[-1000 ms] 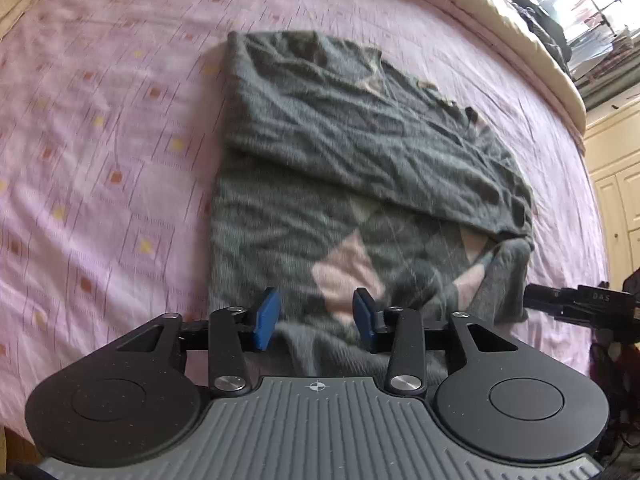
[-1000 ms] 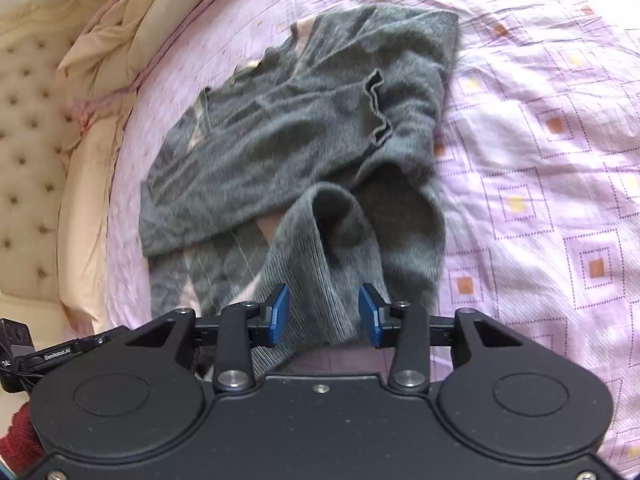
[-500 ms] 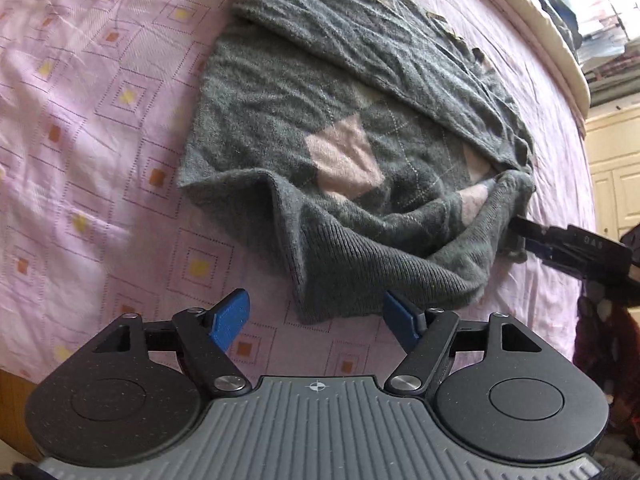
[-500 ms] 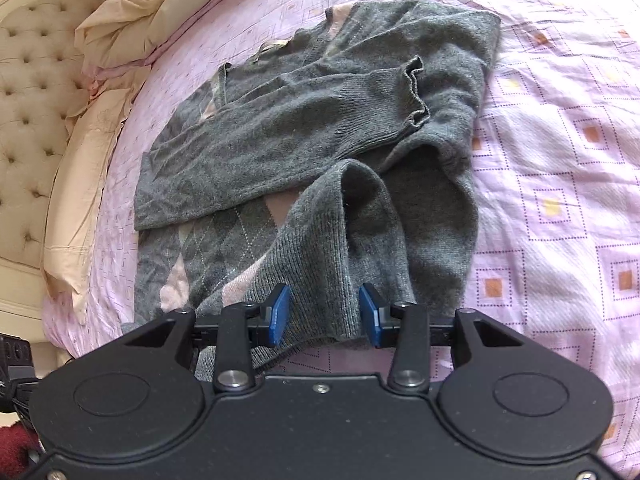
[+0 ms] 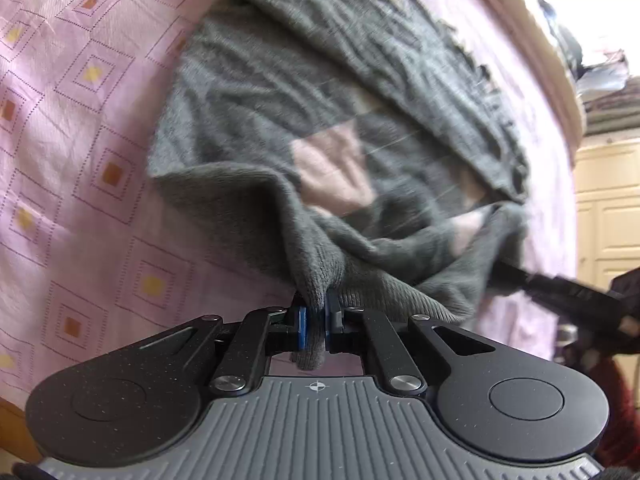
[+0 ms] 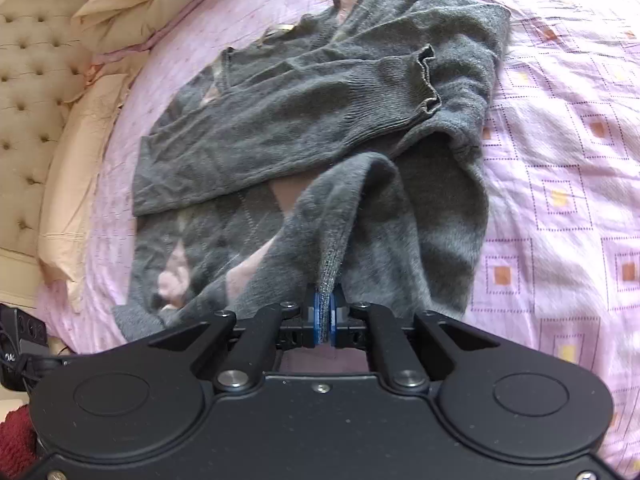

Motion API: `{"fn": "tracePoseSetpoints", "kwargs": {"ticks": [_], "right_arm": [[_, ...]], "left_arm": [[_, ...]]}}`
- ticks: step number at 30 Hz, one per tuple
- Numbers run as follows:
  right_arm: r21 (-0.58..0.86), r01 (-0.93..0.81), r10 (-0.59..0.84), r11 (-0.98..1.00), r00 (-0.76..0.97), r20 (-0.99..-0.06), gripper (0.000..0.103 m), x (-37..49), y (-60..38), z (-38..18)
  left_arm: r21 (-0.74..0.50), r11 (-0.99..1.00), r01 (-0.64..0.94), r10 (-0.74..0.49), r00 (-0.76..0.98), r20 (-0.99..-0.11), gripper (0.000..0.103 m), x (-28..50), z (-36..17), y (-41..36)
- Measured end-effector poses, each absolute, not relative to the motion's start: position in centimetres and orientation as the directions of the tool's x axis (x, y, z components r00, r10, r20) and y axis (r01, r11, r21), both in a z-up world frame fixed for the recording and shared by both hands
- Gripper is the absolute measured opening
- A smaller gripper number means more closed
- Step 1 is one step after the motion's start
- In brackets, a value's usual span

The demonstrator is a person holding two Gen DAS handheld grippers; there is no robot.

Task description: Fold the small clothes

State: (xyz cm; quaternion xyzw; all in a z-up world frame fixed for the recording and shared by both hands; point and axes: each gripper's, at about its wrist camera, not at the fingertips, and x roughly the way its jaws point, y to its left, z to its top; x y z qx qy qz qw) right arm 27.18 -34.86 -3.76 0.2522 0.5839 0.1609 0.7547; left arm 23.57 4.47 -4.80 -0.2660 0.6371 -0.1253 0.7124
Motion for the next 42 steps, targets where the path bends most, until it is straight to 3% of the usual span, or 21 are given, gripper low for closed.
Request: {"fn": "tracePoseSetpoints", "kwargs": {"ticks": [7,14,20,23,24,25,27,28,29,30,31,35,42], "right_arm": [[0.685,0.094,0.614,0.723,0.368,-0.699,0.013,26.7,-37.6,0.5],[0.741,0.176,0.59,0.647,0.499,-0.634,0.013,30.8,-39.7,2.3],[0.718,0.241,0.537,0.653,0.52,-0.664,0.013,36.8,-40.2,0.1],[0.673,0.288,0.493,0.681,0.5,-0.712,0.02,39.6,-40.1,-2.0],[0.649,0.3,0.467,0.699,0.495,-0.733,0.021,40.3,-40.0,-2.5],[0.623,0.309,0.439,0.718,0.494,-0.75,0.023,40.9,-40.0,-2.9],[0.571,0.299,0.385,0.765,0.499,-0.777,0.048,41.6,-40.0,-3.0],[0.539,0.283,0.357,0.793,0.501,-0.788,0.056,41.8,-39.9,-2.9],[0.505,0.252,0.335,0.826,0.502,-0.798,0.061,41.8,-39.7,-2.7],[0.476,0.215,0.324,0.852,0.497,-0.805,0.061,41.8,-39.5,-2.6],[0.442,0.171,0.316,0.88,0.485,-0.816,0.061,41.7,-39.2,-2.5],[0.379,0.035,0.33,0.925,0.425,-0.843,0.061,41.4,-37.9,-3.1],[0.363,-0.038,0.35,0.931,0.379,-0.857,0.063,41.8,-36.4,-4.6]], "left_arm": [[-0.6,0.783,-0.166,-0.538,0.303,-0.786,0.006,25.9,1.0,6.0],[-0.625,0.774,-0.101,-0.538,0.416,-0.733,0.005,33.8,5.0,5.6],[-0.57,0.819,-0.065,-0.486,0.447,-0.751,0.005,41.2,4.2,4.3],[-0.51,0.857,-0.074,-0.437,0.42,-0.795,0.006,44.5,2.2,3.4],[-0.483,0.872,-0.078,-0.414,0.407,-0.814,0.011,45.4,1.5,3.1],[-0.451,0.889,-0.084,-0.386,0.394,-0.834,0.028,46.3,0.9,2.9],[-0.404,0.911,-0.078,-0.344,0.396,-0.851,0.041,47.3,0.3,2.7],[-0.383,0.922,-0.063,-0.327,0.407,-0.853,0.045,47.5,0.4,2.6],[-0.356,0.934,-0.038,-0.312,0.406,-0.859,0.051,47.6,0.5,2.5],[-0.332,0.943,-0.011,-0.301,0.398,-0.867,0.069,47.6,0.6,2.4],[-0.306,0.952,0.024,-0.291,0.392,-0.873,0.08,47.5,0.6,2.3],[-0.165,0.963,0.212,-0.23,0.335,-0.914,0.08,46.2,-0.2,0.7],[-0.193,0.932,0.307,-0.269,0.23,-0.935,0.08,45.4,-2.9,0.0]]}}
